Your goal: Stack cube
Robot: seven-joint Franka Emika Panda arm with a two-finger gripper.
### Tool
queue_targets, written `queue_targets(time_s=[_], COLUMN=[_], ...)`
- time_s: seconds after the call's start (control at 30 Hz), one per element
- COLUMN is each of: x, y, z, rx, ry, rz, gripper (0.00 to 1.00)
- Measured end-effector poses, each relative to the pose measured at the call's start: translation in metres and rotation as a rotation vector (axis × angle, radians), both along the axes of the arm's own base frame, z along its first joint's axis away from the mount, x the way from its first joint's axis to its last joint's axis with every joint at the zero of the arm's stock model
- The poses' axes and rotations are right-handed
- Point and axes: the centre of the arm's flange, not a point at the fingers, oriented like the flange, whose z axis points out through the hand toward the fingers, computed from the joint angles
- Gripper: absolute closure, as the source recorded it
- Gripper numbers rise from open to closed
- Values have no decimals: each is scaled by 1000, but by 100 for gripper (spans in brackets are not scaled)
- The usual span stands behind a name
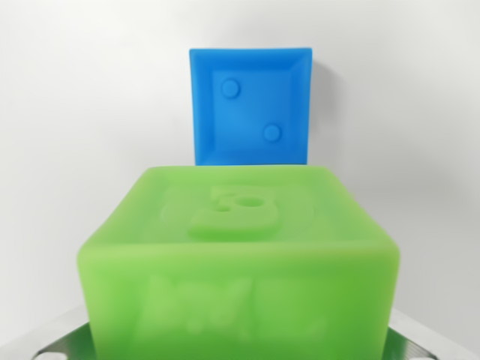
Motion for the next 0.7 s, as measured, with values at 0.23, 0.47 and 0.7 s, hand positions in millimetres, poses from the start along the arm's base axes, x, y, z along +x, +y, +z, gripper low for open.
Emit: queue_targets(time_s=[0.23, 0.47, 0.7], x=[11, 22, 33], y=[7, 14, 21], z=[1, 2, 2], rx=[0, 1, 1], ry=[0, 0, -1], rz=[-8, -18, -25], gripper=[100, 100, 100])
